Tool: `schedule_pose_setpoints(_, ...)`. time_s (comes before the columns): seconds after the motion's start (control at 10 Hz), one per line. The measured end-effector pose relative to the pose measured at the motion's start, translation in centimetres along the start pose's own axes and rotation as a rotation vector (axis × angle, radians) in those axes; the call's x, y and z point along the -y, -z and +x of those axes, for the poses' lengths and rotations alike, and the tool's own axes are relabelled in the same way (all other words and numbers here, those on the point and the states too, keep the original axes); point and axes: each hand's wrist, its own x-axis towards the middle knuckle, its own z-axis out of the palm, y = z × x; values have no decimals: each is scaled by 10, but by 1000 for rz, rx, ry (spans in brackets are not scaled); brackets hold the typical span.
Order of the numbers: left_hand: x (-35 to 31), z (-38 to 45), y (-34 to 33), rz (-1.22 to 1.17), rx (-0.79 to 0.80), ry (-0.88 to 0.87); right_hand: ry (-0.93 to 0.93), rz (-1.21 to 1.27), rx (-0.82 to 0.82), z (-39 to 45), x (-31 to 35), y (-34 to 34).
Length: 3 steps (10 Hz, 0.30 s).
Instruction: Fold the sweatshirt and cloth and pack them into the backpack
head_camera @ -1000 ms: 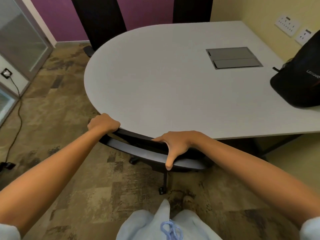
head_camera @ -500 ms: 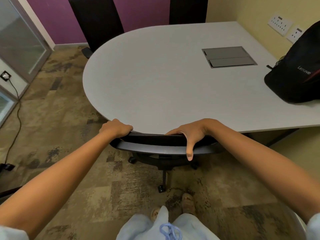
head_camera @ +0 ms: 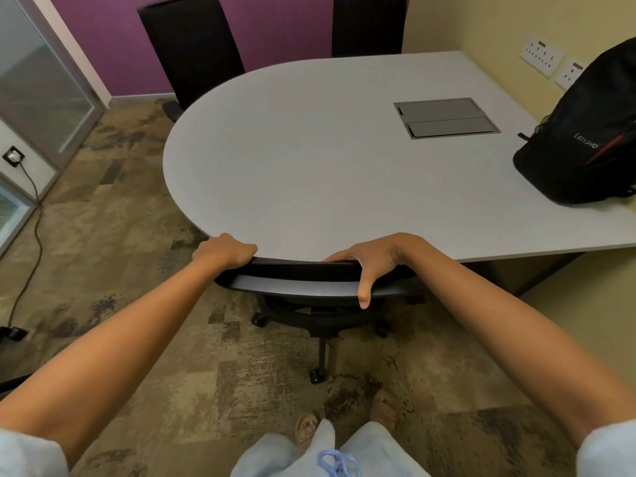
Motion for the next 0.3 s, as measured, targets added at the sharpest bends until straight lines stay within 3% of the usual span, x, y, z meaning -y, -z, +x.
schedule_pose_setpoints(0.1,-3,1,0,25,31,8,24,6,3,-4,-4,4)
schedule_pose_setpoints(0.2,-16,8,0,114,44,35,73,222,-12,-12,-22,18)
schedule_pose_setpoints(0.3,-32,8,0,160,2,38,93,397,-153,-13,-35,23)
